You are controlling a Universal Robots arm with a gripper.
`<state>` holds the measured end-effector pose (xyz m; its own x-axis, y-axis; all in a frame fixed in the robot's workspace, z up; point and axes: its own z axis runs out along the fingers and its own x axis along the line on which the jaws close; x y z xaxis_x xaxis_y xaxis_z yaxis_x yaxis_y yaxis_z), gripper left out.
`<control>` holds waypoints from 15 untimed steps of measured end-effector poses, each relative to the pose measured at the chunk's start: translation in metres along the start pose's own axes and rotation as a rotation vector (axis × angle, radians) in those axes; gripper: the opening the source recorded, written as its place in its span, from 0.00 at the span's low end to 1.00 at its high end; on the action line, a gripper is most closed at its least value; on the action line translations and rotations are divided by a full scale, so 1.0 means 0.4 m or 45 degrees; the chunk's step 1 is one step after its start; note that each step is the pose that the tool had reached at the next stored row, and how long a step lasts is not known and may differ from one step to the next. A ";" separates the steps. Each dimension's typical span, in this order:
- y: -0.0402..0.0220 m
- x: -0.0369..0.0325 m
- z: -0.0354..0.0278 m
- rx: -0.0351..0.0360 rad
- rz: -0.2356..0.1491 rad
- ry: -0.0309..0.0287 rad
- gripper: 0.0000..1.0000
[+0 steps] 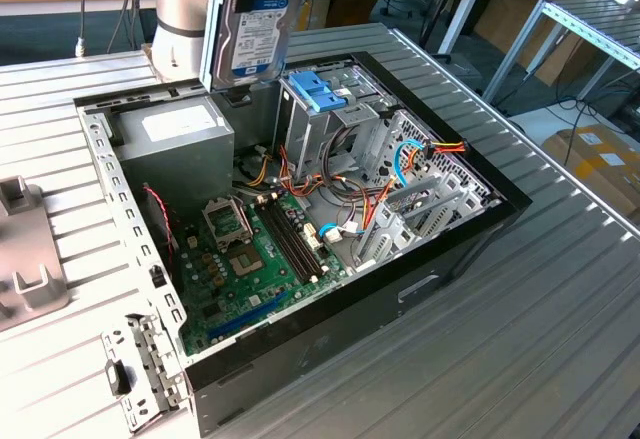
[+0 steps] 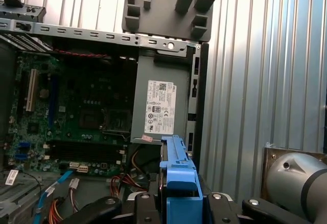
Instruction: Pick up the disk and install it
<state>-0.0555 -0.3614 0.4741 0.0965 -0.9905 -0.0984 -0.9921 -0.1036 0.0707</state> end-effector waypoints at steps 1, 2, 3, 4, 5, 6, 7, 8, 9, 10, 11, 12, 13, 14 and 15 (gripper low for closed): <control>0.000 0.000 0.000 0.0000 0.000 0.0000 0.37; 0.000 0.001 0.000 -0.0001 0.000 0.0001 0.37; 0.000 0.001 0.000 0.0000 0.000 0.0001 0.37; 0.000 0.002 0.000 0.0000 0.000 0.0000 0.37; 0.000 0.002 0.000 -0.0001 0.000 0.0001 0.37; 0.000 0.003 0.000 -0.0001 0.000 0.0001 0.37; 0.000 0.003 0.000 -0.0001 0.000 0.0001 0.37; 0.000 0.004 0.000 0.0000 0.000 0.0001 0.37; 0.000 0.004 0.000 -0.0001 0.000 0.0001 0.37; 0.000 0.005 0.000 -0.0001 0.000 0.0001 0.37; 0.000 0.005 0.000 -0.0001 0.000 0.0001 0.37; 0.000 0.006 0.000 0.0000 0.000 0.0000 0.37; 0.000 0.007 0.000 0.0000 0.000 0.0000 0.37; 0.000 0.008 0.000 -0.0001 0.000 0.0001 0.37; 0.000 0.009 0.000 0.0000 0.000 0.0000 0.37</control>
<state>-0.0551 -0.3650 0.4738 0.0965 -0.9905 -0.0984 -0.9921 -0.1037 0.0707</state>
